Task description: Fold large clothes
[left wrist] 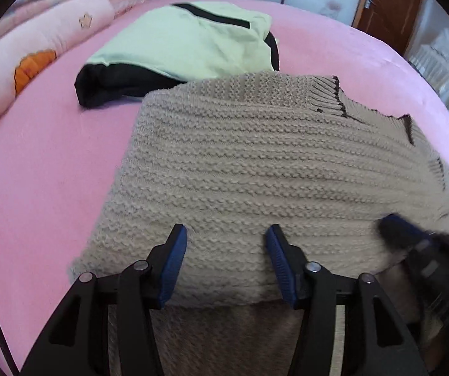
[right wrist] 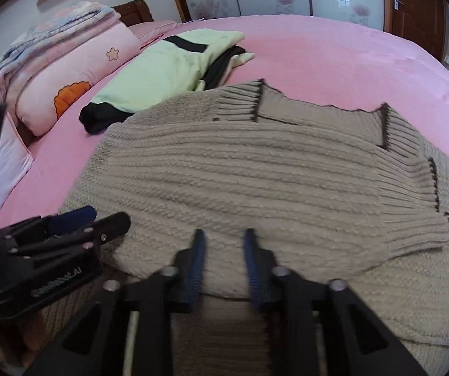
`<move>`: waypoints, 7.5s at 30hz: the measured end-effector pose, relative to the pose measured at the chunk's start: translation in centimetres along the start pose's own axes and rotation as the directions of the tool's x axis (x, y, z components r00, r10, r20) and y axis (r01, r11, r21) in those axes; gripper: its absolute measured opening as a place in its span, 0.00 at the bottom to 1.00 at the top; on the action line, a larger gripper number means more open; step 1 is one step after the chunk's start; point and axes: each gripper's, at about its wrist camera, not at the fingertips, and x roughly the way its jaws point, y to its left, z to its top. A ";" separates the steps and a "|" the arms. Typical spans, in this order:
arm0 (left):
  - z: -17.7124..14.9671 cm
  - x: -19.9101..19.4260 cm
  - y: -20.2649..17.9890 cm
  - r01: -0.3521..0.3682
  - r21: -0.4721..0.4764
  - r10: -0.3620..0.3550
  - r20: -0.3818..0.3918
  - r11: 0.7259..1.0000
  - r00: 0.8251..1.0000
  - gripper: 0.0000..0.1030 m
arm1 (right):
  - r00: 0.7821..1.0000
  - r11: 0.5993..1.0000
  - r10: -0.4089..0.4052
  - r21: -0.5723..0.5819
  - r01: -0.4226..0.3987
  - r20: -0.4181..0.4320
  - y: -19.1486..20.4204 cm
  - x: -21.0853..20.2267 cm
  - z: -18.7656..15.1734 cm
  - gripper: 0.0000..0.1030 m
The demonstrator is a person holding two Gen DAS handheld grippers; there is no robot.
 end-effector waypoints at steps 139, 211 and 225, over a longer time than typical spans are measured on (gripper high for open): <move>-6.7 -11.7 7.2 0.261 -0.231 -0.291 -0.106 0.937 0.951 0.13 | 0.991 0.890 -0.104 0.452 0.055 0.085 -17.3 -20.8 -13.5 0.24; 12.4 -3.5 -2.6 -0.287 0.119 0.257 0.213 0.951 0.942 0.08 | 0.921 0.890 -0.325 0.400 0.221 0.215 -24.4 -14.0 1.4 0.08; 12.0 6.2 -3.6 -0.350 0.123 0.326 0.182 0.929 0.928 0.08 | 0.912 0.847 -0.392 0.434 0.308 0.118 -26.9 -6.3 2.0 0.09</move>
